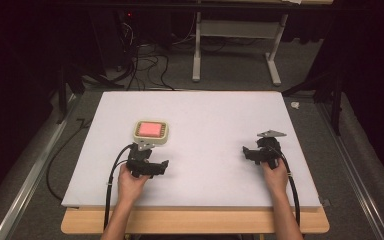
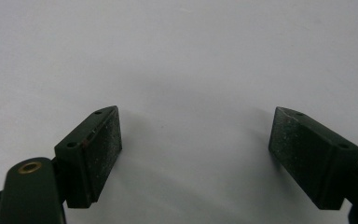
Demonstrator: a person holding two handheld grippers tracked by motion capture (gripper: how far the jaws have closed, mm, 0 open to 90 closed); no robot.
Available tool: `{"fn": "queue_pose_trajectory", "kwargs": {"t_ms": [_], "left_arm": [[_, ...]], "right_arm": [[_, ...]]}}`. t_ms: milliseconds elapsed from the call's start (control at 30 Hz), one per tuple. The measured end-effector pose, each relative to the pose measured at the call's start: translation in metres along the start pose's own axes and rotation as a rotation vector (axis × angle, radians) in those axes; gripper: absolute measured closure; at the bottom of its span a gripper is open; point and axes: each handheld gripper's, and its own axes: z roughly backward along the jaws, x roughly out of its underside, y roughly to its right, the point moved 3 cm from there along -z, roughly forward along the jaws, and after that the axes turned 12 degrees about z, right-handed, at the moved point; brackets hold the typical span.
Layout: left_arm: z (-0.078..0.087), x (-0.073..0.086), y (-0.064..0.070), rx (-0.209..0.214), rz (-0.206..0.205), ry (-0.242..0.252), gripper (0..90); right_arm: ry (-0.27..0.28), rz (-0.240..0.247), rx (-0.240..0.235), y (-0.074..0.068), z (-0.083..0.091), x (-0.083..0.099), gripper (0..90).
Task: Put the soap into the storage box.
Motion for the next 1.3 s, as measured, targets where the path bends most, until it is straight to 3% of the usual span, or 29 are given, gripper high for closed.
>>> {"fn": "queue_pose_trajectory", "kwargs": {"t_ms": [1300], "left_arm": [[-0.029, 0.005, 0.002, -0.063, -0.056, -0.011, 15.6]], "right_arm": [[0.0, -0.002, -0.001, 0.0, 0.0, 0.0, 17.9]]}}
